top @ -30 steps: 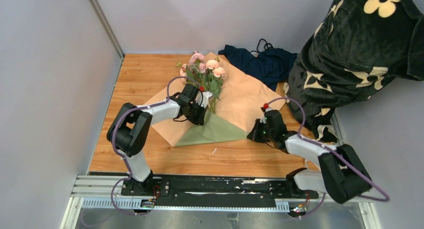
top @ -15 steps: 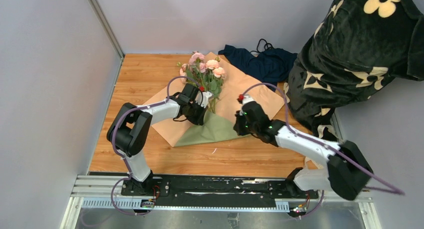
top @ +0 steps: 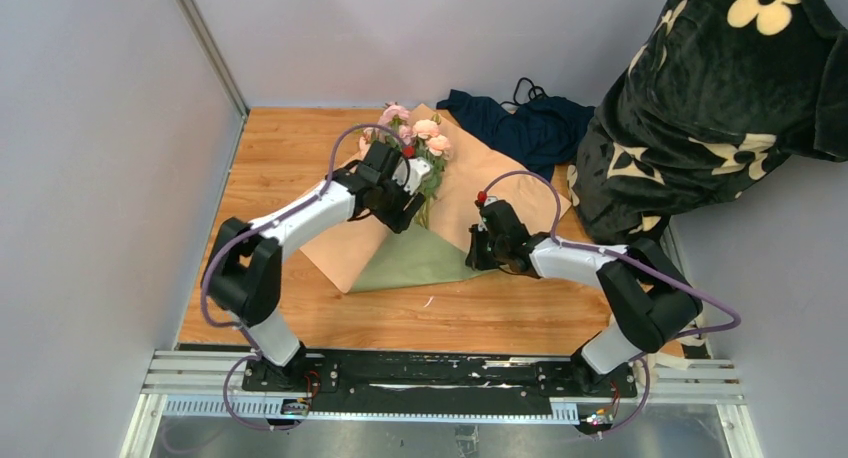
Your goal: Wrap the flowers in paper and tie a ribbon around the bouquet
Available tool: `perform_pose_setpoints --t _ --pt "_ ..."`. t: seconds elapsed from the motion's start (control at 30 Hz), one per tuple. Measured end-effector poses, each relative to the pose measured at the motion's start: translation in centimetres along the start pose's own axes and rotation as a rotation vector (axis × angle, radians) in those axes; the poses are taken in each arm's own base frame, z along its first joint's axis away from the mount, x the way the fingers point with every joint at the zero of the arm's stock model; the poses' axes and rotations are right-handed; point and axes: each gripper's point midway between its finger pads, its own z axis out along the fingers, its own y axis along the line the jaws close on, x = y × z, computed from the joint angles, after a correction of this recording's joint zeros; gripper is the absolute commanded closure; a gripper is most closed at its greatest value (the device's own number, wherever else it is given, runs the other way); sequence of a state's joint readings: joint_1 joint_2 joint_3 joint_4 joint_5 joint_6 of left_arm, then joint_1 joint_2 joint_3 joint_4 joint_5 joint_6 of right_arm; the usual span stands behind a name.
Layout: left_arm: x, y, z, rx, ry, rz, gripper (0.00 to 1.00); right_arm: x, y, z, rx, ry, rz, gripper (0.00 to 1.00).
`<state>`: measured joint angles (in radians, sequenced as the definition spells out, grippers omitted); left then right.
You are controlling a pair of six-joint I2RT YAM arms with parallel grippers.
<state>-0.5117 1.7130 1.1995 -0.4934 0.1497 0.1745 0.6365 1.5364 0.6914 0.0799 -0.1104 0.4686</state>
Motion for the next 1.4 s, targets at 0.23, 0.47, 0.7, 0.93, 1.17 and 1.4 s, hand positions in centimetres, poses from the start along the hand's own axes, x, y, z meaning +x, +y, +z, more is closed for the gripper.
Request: perform_pose_setpoints --t 0.23,0.47,0.7,0.93,1.17,1.4 --pt "-4.2 -11.6 -7.5 0.149 -0.209 0.385 0.85 -0.1 0.2 0.2 -0.027 -0.021 0.055 1.00" --pt "3.6 -11.8 -1.6 0.197 0.021 0.493 1.00 -0.4 1.0 0.8 -0.080 -0.032 0.098 1.00" --pt "7.9 -10.6 0.6 0.204 0.146 0.584 1.00 -0.5 1.0 0.9 -0.090 -0.037 0.122 1.00" --pt "10.7 -10.2 0.1 0.244 0.196 0.695 1.00 -0.5 0.9 0.9 -0.091 -0.037 0.127 1.00" --pt "13.0 -9.2 -1.1 0.241 0.263 0.782 1.00 -0.5 0.9 0.9 -0.095 -0.036 0.131 1.00" --pt "13.8 -7.5 -1.5 0.229 0.296 0.778 1.00 -0.6 0.8 0.9 -0.097 -0.036 0.135 1.00"
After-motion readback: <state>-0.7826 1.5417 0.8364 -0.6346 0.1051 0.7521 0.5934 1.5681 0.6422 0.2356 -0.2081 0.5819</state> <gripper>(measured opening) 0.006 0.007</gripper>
